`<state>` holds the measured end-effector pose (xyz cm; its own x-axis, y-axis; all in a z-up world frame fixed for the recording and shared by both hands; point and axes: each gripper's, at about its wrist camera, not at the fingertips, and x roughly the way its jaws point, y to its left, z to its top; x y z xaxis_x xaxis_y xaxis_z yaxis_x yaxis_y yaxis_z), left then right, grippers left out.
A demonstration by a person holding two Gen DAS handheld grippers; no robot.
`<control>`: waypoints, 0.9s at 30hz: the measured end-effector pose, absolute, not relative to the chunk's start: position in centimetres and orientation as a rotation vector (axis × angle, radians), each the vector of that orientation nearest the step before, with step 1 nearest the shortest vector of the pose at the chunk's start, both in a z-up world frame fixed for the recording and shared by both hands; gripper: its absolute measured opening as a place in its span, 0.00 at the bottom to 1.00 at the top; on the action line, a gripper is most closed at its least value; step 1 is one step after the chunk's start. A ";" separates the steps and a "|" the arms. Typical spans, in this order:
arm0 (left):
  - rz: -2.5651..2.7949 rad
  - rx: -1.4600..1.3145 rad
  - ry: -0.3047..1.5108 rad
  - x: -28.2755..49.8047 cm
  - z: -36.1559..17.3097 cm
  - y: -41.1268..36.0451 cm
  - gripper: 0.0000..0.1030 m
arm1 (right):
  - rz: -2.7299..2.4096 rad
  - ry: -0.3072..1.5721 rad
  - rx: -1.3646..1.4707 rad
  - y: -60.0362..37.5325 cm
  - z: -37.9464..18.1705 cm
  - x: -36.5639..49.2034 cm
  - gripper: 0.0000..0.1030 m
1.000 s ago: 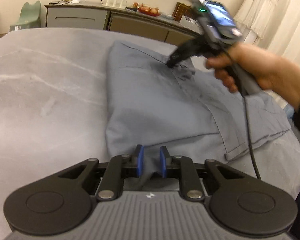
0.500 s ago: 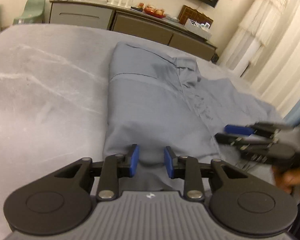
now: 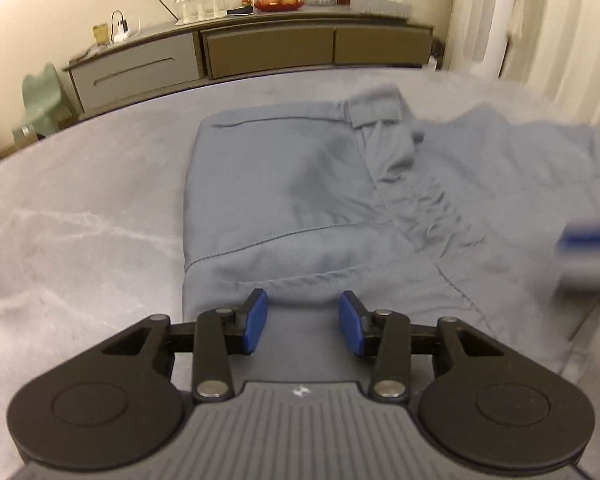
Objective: Fold clothes
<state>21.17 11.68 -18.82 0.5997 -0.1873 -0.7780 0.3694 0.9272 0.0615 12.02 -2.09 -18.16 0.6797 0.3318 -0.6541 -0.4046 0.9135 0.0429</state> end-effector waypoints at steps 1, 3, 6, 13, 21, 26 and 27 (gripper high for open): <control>-0.306 0.257 0.863 20.9 -19.0 11.4 0.40 | 0.394 0.708 -0.108 -2.8 -18.0 12.1 0.52; -0.252 0.316 0.845 21.2 -19.5 10.9 0.40 | 0.358 0.727 -0.101 -4.1 -18.3 12.4 0.53; -0.155 0.346 0.850 21.6 -19.6 12.2 0.40 | 0.305 0.755 -0.090 -5.9 -18.7 13.0 0.53; 0.201 0.472 0.882 22.0 -19.9 19.7 0.27 | 0.180 0.818 -0.065 -10.3 -19.8 14.4 0.60; -0.119 0.291 0.826 17.6 -15.9 16.4 0.35 | 0.064 0.794 0.031 -15.8 -19.7 12.8 0.60; -0.025 0.300 0.859 18.7 -19.4 15.9 0.34 | -0.029 0.770 -0.015 -18.8 -21.1 11.0 0.65; -0.007 0.264 0.862 18.9 -19.3 16.2 0.34 | -0.047 0.762 -0.008 -19.6 -21.3 10.6 0.66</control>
